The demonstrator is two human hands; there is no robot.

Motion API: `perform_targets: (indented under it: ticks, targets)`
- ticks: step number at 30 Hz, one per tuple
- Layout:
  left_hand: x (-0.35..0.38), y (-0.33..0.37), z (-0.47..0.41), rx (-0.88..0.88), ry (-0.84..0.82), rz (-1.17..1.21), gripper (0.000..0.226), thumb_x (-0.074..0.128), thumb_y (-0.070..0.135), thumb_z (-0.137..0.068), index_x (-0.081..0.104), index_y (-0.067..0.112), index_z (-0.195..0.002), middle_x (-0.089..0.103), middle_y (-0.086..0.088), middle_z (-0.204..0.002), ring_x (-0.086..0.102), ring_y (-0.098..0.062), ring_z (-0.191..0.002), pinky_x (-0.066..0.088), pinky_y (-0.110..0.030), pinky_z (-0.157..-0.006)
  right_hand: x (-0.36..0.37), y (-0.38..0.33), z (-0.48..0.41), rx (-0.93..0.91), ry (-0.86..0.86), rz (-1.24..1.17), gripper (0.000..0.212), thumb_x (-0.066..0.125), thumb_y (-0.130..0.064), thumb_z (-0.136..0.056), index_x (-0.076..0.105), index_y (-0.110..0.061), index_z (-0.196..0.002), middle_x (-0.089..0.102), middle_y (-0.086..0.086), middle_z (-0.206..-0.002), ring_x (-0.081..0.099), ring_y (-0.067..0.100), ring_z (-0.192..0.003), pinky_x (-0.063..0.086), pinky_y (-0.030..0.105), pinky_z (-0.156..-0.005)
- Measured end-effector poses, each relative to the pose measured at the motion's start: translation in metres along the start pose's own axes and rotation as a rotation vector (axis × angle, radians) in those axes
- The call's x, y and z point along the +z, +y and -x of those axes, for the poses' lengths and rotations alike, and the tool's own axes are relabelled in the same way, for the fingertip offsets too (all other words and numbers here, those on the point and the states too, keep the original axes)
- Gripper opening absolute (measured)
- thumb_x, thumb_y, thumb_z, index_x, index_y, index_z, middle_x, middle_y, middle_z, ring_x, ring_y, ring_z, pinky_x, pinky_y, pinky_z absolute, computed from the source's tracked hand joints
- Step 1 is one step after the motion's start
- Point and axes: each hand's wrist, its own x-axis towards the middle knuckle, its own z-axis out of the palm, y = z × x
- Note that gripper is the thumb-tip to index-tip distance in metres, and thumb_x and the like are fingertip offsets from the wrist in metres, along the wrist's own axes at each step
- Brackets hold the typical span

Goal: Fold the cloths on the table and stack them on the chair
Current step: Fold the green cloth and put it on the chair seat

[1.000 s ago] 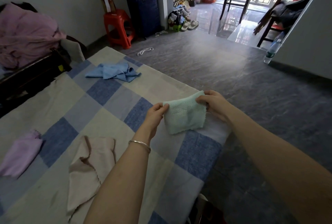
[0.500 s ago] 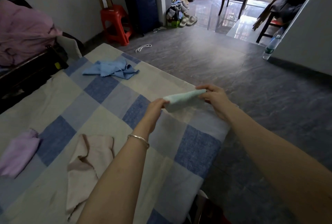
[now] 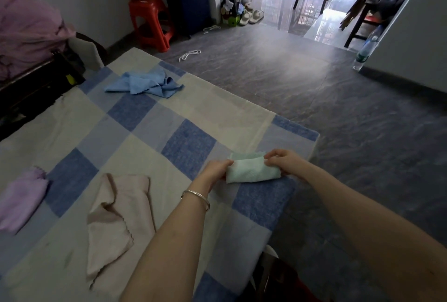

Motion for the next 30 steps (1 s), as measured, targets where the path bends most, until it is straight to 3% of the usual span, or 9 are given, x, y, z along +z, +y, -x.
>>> perform_targets:
  ticks: [5, 9, 13, 15, 17, 18, 22, 26, 30]
  targets:
    - [0.005, -0.011, -0.005, -0.026, 0.037, -0.029, 0.038, 0.054, 0.024, -0.092, 0.056, -0.001, -0.121, 0.052, -0.009, -0.098, 0.043, -0.009, -0.061, 0.029, -0.022, -0.048, 0.005, 0.001, 0.001, 0.008, -0.008, 0.064, 0.035, 0.062, -0.016, -0.086, 0.057, -0.010, -0.121, 0.051, 0.001, -0.084, 0.051, 0.013, -0.071, 0.046, 0.024, -0.061]
    - [0.006, -0.020, -0.007, -0.044, 0.041, -0.029, 0.041, 0.054, 0.028, -0.091, 0.057, -0.001, -0.120, 0.054, -0.009, -0.098, 0.050, -0.018, -0.073, 0.031, -0.024, -0.050, 0.010, 0.006, 0.001, 0.028, 0.034, 0.115, 0.060, 0.064, -0.022, -0.086, 0.037, -0.011, -0.138, 0.047, 0.015, -0.130, 0.050, 0.027, -0.111, 0.043, 0.031, -0.086]
    - [0.009, -0.026, -0.010, -0.088, 0.050, 0.019, 0.050, 0.050, 0.038, -0.092, 0.054, 0.001, -0.125, 0.060, -0.017, -0.111, 0.055, -0.021, -0.080, 0.033, -0.024, -0.050, 0.013, 0.010, 0.000, 0.066, 0.072, 0.193, 0.074, 0.063, -0.037, -0.086, 0.028, -0.004, -0.142, 0.038, 0.013, -0.145, 0.040, 0.028, -0.130, 0.035, 0.033, -0.101]
    - [0.011, -0.031, -0.014, -0.093, 0.045, 0.045, 0.053, 0.048, 0.039, -0.093, 0.054, -0.001, -0.126, 0.061, -0.020, -0.120, 0.061, -0.028, -0.093, 0.036, -0.023, -0.051, 0.015, 0.012, 0.000, 0.091, 0.061, 0.198, 0.058, 0.061, -0.039, -0.087, 0.043, -0.004, -0.130, 0.046, 0.013, -0.136, 0.047, 0.026, -0.122, 0.038, 0.031, -0.093]
    - [0.011, -0.037, -0.017, -0.102, 0.031, 0.043, 0.053, 0.047, 0.039, -0.094, 0.054, -0.003, -0.124, 0.061, -0.022, -0.117, 0.060, -0.026, -0.088, 0.039, -0.024, -0.053, 0.017, 0.013, 0.002, 0.098, 0.027, 0.227, 0.026, 0.057, -0.037, -0.091, 0.056, -0.011, -0.091, 0.055, 0.014, -0.110, 0.055, 0.022, -0.094, 0.038, 0.026, -0.074]
    - [0.012, -0.040, -0.017, -0.106, 0.027, 0.033, 0.051, 0.047, 0.038, -0.094, 0.055, -0.004, -0.123, 0.062, -0.022, -0.114, 0.057, -0.023, -0.083, 0.040, -0.025, -0.055, 0.018, 0.014, 0.002, 0.091, 0.013, 0.249, 0.027, 0.054, -0.035, -0.093, 0.055, -0.010, -0.080, 0.056, 0.017, -0.103, 0.055, 0.023, -0.086, 0.036, 0.026, -0.068]
    - [0.013, -0.050, -0.018, -0.077, 0.017, 0.001, 0.033, 0.052, 0.023, -0.094, 0.061, -0.004, -0.111, 0.064, -0.022, -0.106, 0.055, -0.023, -0.083, 0.045, -0.030, -0.074, 0.021, 0.019, 0.001, 0.086, 0.050, 0.330, 0.041, 0.058, -0.026, -0.090, 0.055, 0.005, -0.116, 0.057, 0.023, -0.123, 0.055, 0.033, -0.112, 0.040, 0.029, -0.078]
    - [0.012, -0.051, -0.018, -0.091, -0.012, -0.028, 0.021, 0.054, 0.010, -0.091, 0.057, 0.010, -0.069, 0.055, -0.009, -0.070, 0.050, -0.016, -0.059, 0.042, -0.025, -0.057, 0.022, 0.025, -0.004, 0.090, 0.030, 0.375, 0.051, 0.069, -0.015, -0.081, 0.047, -0.002, -0.126, 0.048, 0.017, -0.131, 0.049, 0.029, -0.117, 0.036, 0.023, -0.080]
    - [0.011, -0.044, -0.013, -0.157, 0.010, -0.061, 0.016, 0.054, 0.020, -0.085, 0.059, 0.009, -0.075, 0.058, -0.006, -0.067, 0.053, -0.018, -0.057, 0.038, -0.023, -0.050, 0.023, 0.027, -0.008, 0.087, 0.041, 0.349, 0.059, 0.069, -0.017, -0.081, 0.041, -0.006, -0.131, 0.045, 0.015, -0.132, 0.047, 0.029, -0.118, 0.036, 0.025, -0.081]
